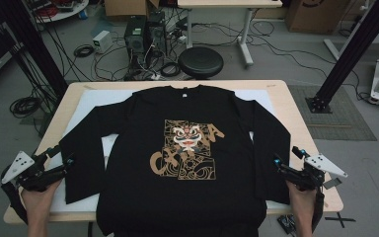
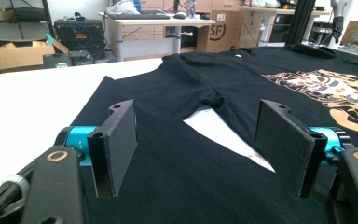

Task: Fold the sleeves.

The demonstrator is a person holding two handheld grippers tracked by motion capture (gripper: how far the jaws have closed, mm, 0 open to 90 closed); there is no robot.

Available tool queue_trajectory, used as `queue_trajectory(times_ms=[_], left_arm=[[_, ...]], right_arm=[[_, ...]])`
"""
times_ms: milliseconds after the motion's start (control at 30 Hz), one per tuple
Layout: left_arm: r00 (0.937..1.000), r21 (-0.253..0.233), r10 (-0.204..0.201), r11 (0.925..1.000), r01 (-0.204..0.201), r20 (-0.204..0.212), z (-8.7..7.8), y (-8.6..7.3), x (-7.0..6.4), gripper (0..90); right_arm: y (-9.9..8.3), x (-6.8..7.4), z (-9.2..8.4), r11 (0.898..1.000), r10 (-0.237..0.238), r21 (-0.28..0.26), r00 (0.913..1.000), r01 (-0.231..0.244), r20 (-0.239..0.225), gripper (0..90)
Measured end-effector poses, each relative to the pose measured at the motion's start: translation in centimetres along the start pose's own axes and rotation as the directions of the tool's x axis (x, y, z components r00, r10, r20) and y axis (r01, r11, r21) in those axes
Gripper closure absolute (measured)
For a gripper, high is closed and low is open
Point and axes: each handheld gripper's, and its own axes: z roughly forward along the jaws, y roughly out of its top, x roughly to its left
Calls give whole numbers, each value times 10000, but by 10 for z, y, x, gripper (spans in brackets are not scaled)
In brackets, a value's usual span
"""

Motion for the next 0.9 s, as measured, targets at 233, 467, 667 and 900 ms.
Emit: queue_trajectory(times_ms=[233,467,667,900], left_arm=[[10000,-5,-14,10000,14,2,0,0,0,296],[10000,41,-13,10000,13,27,0,0,0,296],[10000,26,38,10000,-38,46,0,0,0,296],[10000,-3,66,10000,-66,48,0,0,-1,296]], right_arm=[[0,0,0,10000,-21,-4,10000,21,-11,219],[0,0,-1,10000,48,8,10000,-48,-13,219],[0,-1,-1,10000,76,-56,10000,-76,-36,219],[0,-1,0,10000,57,-11,10000,-57,-26,219]])
